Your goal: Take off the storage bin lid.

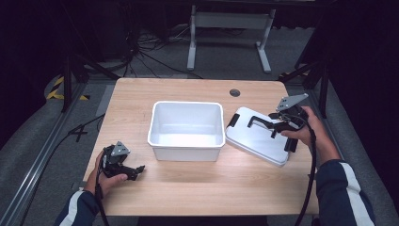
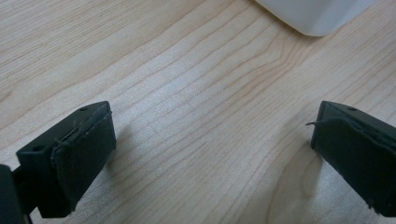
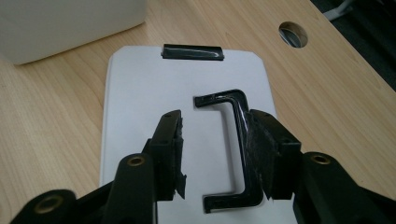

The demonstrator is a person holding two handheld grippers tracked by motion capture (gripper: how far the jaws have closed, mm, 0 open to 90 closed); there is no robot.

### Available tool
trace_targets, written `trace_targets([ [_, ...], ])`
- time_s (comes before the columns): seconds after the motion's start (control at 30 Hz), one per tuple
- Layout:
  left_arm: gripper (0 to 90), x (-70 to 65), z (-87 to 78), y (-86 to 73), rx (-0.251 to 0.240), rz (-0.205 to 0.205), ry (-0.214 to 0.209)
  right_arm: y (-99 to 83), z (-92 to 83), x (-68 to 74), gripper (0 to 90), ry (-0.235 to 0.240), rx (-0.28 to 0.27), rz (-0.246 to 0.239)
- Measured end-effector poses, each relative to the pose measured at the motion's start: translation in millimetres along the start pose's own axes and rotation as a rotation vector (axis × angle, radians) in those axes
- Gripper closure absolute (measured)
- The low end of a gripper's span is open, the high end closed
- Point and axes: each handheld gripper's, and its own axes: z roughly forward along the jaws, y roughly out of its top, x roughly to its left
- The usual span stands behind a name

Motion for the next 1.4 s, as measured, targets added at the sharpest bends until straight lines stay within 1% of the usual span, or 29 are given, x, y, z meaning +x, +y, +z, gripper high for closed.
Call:
trace_targets([
  [0.07,0.4,0.0,0.1,0.0,-0.002,0.0,0.0,0.4,-2.1,1.9,53.4,-0.011,0.001,0.006],
  [0.1,0.4,0.0,0.1,0.0,-0.002,0.0,0.0,0.4,-3.5,2.9,52.9,-0.01,-0.004,0.003],
  [0.2,0.3,0.2,0.3,0.1,0.0,0.0,-0.004,0.1,-8.4,7.0,49.5,-0.011,-0.007,0.012],
  [0.23,0.3,0.5,0.4,0.2,-0.002,0.003,-0.002,-0.4,-10.1,8.6,48.3,-0.018,-0.006,0.014],
  [0.27,0.3,1.1,0.1,0.4,0.0,0.014,-0.001,-1.2,-11.9,9.9,47.5,-0.022,-0.007,0.01],
  [0.33,0.3,1.2,0.0,0.4,0.0,0.017,0.002,-4.0,-15.5,13.6,44.8,-0.018,-0.011,0.02],
  [0.43,0.4,1.0,-0.1,0.3,0.0,0.016,0.002,-7.6,-18.2,18.2,42.7,-0.031,0.0,0.016],
  [0.53,0.4,1.0,-0.1,0.3,0.0,0.016,0.003,-12.1,-22.3,21.6,40.8,-0.039,-0.013,0.022],
  [0.6,0.4,1.0,-0.1,0.3,0.0,0.016,0.002,-15.3,-23.5,23.2,37.6,-0.045,-0.016,0.026],
  [0.63,0.3,1.1,-0.1,0.4,0.001,0.017,0.002,-17.5,-24.2,24.0,37.2,-0.057,-0.015,0.03],
  [0.8,0.4,1.0,-0.1,0.3,0.0,0.016,0.002,-24.9,-26.2,27.9,36.0,-0.07,-0.016,0.037],
  [0.87,0.4,1.0,-0.1,0.3,0.0,0.016,0.002,-28.1,-28.9,29.8,35.7,-0.071,-0.027,0.029],
  [0.93,0.4,1.0,-0.2,0.4,0.002,0.016,0.002,-31.3,-32.1,33.0,35.5,-0.073,-0.032,0.034],
  [0.97,0.4,0.9,-0.2,0.4,0.002,0.015,0.002,-32.9,-33.4,33.9,35.5,-0.073,-0.04,0.027],
  [1.07,0.4,0.9,-0.2,0.4,0.002,0.015,0.002,-40.6,-38.6,39.3,34.6,-0.079,-0.05,0.026],
  [1.1,0.4,0.9,-0.2,0.4,0.002,0.015,0.003,-40.6,-38.6,39.3,34.6,-0.079,-0.05,0.026],
  [1.17,0.4,1.0,-0.2,0.4,0.002,0.016,0.002,-47.9,-41.9,44.0,33.5,-0.075,-0.061,0.024],
  [1.23,0.4,1.0,-0.3,0.4,0.002,0.017,0.002,-50.7,-42.9,45.4,33.0,-0.076,-0.068,0.023],
  [1.3,0.4,1.0,-0.3,0.4,0.002,0.016,0.003,-57.8,-44.9,48.7,32.2,-0.088,-0.076,0.023],
  [1.4,0.4,0.9,-0.2,0.4,0.002,0.015,0.003,-66.5,-48.1,52.7,30.8,-0.089,-0.098,0.029],
])
